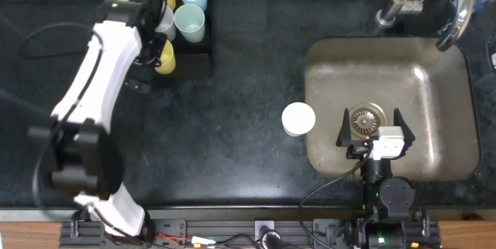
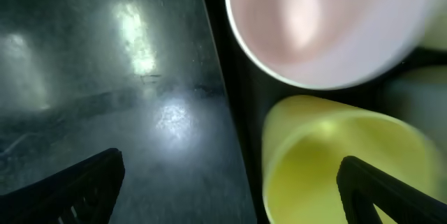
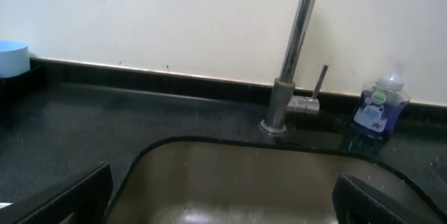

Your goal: Store Cups

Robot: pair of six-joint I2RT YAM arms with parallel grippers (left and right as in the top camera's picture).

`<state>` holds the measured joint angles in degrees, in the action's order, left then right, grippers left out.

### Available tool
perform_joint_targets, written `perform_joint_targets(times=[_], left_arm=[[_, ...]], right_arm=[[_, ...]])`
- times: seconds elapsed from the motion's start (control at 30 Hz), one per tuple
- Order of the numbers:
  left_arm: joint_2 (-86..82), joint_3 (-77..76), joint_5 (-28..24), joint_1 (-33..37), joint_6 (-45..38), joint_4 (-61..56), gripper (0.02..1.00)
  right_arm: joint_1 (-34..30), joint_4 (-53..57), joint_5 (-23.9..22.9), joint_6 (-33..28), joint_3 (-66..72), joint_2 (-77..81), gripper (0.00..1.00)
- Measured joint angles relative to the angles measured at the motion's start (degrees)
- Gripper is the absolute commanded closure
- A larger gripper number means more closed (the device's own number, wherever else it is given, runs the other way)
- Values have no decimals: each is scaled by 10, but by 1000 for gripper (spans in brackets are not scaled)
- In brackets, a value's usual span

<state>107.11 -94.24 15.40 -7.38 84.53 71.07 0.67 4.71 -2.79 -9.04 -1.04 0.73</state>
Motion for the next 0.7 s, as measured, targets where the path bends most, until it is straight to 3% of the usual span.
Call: perform_joint_targets(times=[0.23, 0.4, 0.57, 0.7], left_arm=[[-159, -1, 3, -1, -55, -75, 18], [-279, -1, -12, -18, -256, -186, 18], [-480, 71, -27, -40, -470, -205, 18], [-708, 218, -28, -26, -555, -237, 18]], right_arm=[[0, 0, 0, 0, 0, 0, 5], [0, 0, 0, 0, 0, 0, 5], [0, 0, 0, 0, 0, 0, 3], [0, 0, 0, 0, 0, 0, 5]])
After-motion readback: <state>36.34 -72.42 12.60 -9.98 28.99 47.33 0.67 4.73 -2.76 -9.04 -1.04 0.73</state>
